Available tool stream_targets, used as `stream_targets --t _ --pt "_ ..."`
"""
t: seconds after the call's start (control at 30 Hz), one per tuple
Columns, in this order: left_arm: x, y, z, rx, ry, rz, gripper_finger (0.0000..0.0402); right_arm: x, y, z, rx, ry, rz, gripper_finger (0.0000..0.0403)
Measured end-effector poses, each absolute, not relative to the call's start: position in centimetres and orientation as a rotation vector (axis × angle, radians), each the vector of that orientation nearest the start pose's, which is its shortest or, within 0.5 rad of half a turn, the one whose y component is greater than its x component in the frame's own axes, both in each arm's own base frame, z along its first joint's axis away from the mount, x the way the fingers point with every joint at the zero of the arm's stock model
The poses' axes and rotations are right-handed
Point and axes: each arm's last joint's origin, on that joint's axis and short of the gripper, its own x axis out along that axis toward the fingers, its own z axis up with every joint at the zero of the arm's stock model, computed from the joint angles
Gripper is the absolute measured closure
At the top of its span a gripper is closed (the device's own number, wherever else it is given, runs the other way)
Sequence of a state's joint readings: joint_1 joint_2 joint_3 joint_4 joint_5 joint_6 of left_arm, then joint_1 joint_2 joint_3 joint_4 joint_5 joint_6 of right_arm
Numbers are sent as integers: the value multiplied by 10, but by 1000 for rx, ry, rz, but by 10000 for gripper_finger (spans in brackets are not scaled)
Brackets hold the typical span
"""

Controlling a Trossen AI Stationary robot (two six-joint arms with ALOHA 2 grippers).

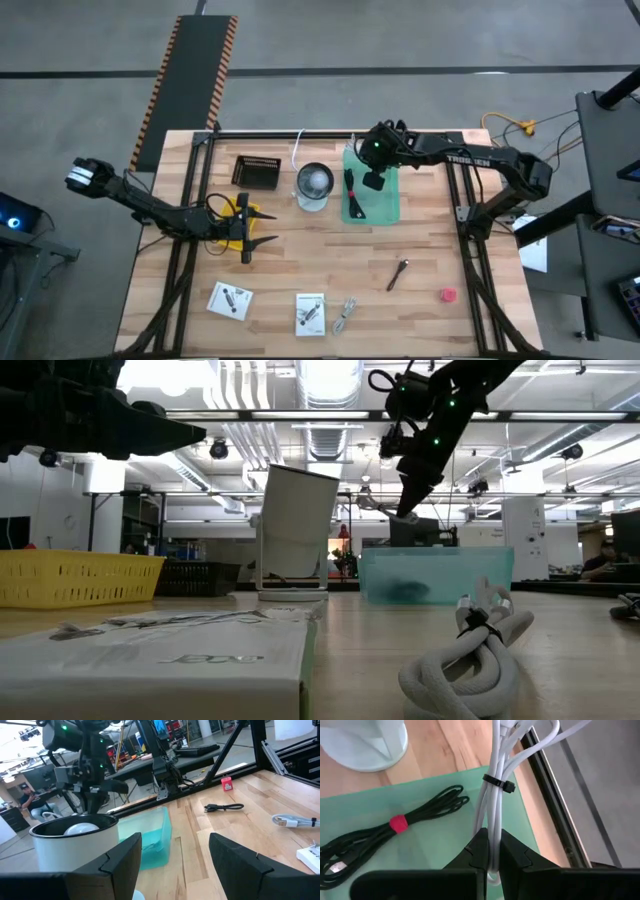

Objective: Pick and place items into bin
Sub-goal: Put the top white charger cable into the green bin

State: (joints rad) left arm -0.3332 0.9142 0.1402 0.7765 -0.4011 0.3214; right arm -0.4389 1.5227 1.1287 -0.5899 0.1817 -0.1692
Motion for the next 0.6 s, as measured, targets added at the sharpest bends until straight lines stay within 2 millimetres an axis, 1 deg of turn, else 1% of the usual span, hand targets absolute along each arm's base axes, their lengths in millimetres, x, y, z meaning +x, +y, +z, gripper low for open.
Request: stream_targets --t 0.1,0.33,0.6 --pt "165 -45 185 320 9 68 185 276 -136 246 -19 1053 -480 390" --pt "165 -45 184 320 9 68 185 266 -133 229 -10 1151 -457 390" --pt "165 -45 185 320 8 68 185 262 -135 221 12 1172 -441 390"
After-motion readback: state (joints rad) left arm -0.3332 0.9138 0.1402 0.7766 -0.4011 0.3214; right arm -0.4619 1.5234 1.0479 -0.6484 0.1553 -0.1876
